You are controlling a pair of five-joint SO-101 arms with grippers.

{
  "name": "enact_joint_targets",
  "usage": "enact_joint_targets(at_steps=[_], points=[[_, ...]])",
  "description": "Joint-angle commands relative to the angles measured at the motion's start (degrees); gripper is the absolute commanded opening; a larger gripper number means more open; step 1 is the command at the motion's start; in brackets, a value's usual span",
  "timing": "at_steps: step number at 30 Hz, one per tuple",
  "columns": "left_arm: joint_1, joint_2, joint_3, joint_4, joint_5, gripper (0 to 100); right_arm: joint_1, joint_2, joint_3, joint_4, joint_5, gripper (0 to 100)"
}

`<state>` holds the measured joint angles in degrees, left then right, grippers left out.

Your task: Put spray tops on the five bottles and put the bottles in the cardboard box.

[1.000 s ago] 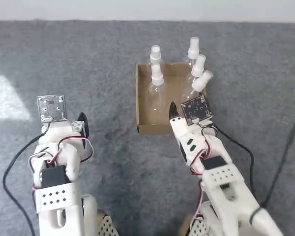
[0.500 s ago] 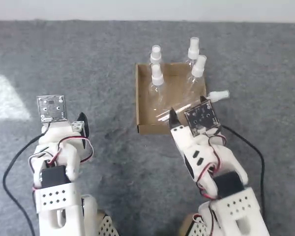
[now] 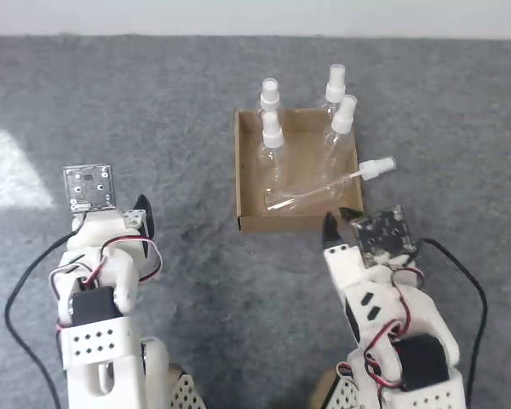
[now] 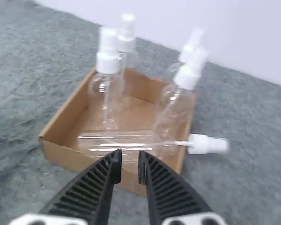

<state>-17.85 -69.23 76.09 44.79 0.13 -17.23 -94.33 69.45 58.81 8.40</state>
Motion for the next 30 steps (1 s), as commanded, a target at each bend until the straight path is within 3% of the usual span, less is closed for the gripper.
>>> enact_joint_targets(at_steps=[1,15,24,30], points=[[-0.4,-0.8,-0.3,-1.7,1.8,15,3.7,-3.4,6.2,-0.3,5.5,1.6],[0.0,-2.0,1.3,-2.5,2.5,15,11.2,-9.7,20.6,1.8,8.2,1.5],[0.1,-20.4,10.9,-2.4,0.7,15,10.9,-9.7,24.5,2.1,8.5,1.6],[0.1,-29.5,15.6,1.2,-0.6,15,9.2,-9.7,24.0,-3.3,8.7,1.7]])
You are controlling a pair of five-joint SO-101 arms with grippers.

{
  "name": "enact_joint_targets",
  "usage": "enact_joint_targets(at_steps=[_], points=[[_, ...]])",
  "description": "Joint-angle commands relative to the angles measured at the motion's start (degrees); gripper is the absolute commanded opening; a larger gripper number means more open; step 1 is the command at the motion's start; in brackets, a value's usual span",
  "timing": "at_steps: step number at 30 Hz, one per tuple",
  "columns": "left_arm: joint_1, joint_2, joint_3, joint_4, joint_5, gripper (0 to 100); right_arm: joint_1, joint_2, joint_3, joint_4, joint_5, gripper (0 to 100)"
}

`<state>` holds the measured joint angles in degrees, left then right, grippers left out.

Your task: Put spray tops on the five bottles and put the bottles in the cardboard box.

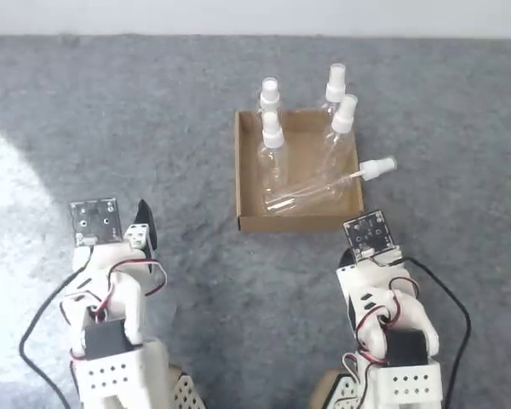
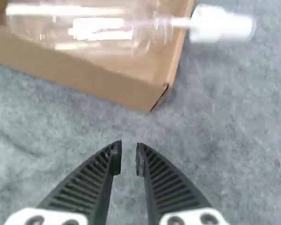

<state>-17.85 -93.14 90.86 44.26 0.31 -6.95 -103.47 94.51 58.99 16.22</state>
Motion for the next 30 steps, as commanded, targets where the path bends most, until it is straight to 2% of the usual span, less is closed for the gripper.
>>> enact_joint_targets(at_steps=[1,6,12,30], points=[[0.1,-6.9,1.5,1.9,-0.8,15,-1.2,-0.6,-1.2,-4.0,0.9,1.7],[0.0,-11.7,4.2,2.1,-0.8,15,-4.2,-0.2,-7.6,-6.0,0.4,5.1],[0.0,-11.3,4.4,1.8,-0.8,15,-7.0,-0.2,-14.3,-1.5,0.4,7.3],[0.0,-11.0,5.7,1.4,-0.8,15,-4.7,-0.6,-3.6,1.7,0.7,7.0]])
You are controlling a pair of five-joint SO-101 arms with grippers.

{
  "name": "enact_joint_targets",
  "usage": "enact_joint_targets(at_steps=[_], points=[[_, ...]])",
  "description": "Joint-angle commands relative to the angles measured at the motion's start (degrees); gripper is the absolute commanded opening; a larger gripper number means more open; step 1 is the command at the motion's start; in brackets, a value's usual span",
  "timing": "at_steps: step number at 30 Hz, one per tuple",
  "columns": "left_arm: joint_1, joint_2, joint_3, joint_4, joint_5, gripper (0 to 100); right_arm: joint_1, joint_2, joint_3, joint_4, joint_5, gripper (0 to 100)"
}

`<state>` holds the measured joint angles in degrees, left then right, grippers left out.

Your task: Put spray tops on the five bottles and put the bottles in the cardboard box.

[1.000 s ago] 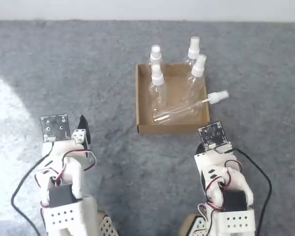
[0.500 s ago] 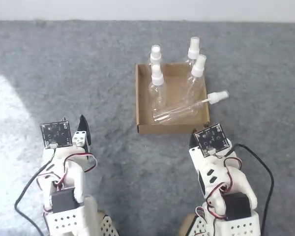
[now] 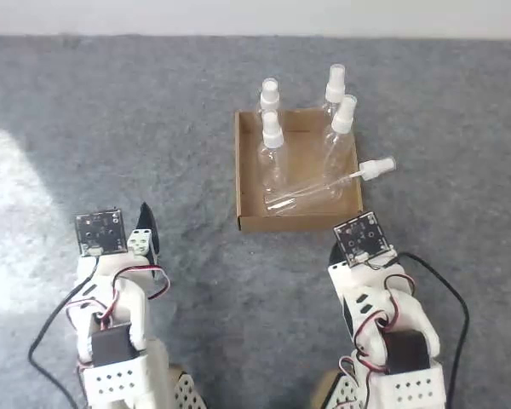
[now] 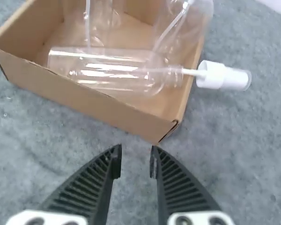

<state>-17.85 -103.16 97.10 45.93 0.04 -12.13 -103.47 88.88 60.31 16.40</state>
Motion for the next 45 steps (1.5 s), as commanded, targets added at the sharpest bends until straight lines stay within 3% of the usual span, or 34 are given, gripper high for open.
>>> enact_joint_targets(at_steps=[1,9,13,26,34,40,45], points=[[-0.1,-1.0,-0.6,0.2,-0.5,15,0.5,-0.6,3.8,0.0,0.5,7.2],[0.0,-1.1,-0.6,20.6,-0.5,15,0.5,-0.5,7.5,0.5,0.6,7.0],[-0.4,-1.1,-0.6,25.8,-0.5,15,0.5,-0.3,7.5,0.6,0.6,7.0],[-0.4,-1.1,-0.6,26.2,-0.5,15,0.0,-0.6,7.3,4.5,0.6,7.4],[-0.4,-1.1,-0.6,26.2,-0.5,15,0.2,-0.2,5.5,-13.0,0.0,7.0],[-0.4,-1.1,-0.6,26.2,-0.5,15,1.4,-0.2,-2.6,-8.5,-10.3,7.3],[-0.4,-1.1,-0.6,26.2,-0.5,15,1.2,-0.1,-7.2,-4.5,-10.8,7.3]])
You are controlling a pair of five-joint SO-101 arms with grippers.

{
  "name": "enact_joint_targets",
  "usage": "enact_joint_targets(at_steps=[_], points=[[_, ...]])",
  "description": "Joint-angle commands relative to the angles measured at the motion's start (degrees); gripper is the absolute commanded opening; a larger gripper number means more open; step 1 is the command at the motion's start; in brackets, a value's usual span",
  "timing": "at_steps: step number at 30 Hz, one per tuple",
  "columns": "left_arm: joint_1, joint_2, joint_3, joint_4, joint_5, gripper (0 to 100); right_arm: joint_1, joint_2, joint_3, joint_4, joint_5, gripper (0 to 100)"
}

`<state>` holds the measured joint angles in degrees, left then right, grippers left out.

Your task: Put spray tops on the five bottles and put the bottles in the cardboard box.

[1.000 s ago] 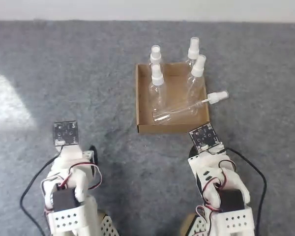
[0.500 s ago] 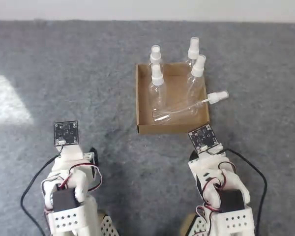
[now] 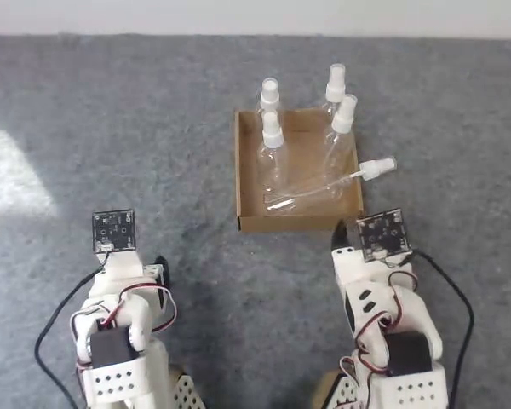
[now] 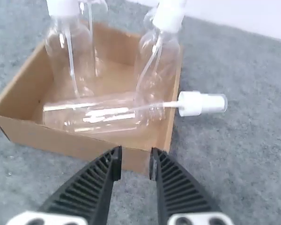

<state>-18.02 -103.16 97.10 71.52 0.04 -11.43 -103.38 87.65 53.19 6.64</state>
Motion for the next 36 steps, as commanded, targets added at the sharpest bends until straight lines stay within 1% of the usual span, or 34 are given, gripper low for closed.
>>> enact_joint_targets(at_steps=[1,3,6,10,15,17,18,23,25,27,33,36], points=[[-0.2,-1.1,-0.6,0.5,-0.5,15,0.5,-0.2,-6.5,2.7,-1.1,7.4],[-0.1,-1.1,-0.6,0.5,-0.5,15,0.7,0.3,-8.1,2.6,-1.2,7.4],[0.1,-1.1,-0.6,0.5,-0.5,15,0.4,5.8,-12.8,2.9,-5.5,7.4],[0.2,-1.1,-0.6,0.4,-0.5,15,-0.3,22.7,-23.6,2.5,-10.6,7.4],[0.2,-1.1,-0.6,0.4,-0.5,15,-6.2,47.5,-37.4,2.5,-20.8,7.6],[0.1,-1.1,-0.6,0.4,-0.5,15,-7.5,54.8,-41.9,2.9,-24.9,10.7],[0.0,-1.1,-0.6,0.4,-0.5,15,-7.9,57.3,-43.5,2.9,-26.8,13.8],[0.0,-1.1,-0.6,0.4,-0.5,15,-7.9,62.4,-45.4,2.4,-37.2,32.3],[0.0,-1.1,-0.6,0.4,-0.5,15,-7.9,63.2,-45.6,2.2,-39.6,35.5],[0.0,-1.1,-0.6,0.4,-0.5,15,-7.8,64.0,-45.4,-0.3,-40.4,34.8],[-0.1,-1.1,-0.6,0.4,-0.5,15,-7.9,69.8,-45.7,-9.6,-40.8,26.6],[-0.1,-1.1,-0.6,0.4,-0.5,15,-7.9,71.1,-45.8,-11.7,-44.0,26.3]])
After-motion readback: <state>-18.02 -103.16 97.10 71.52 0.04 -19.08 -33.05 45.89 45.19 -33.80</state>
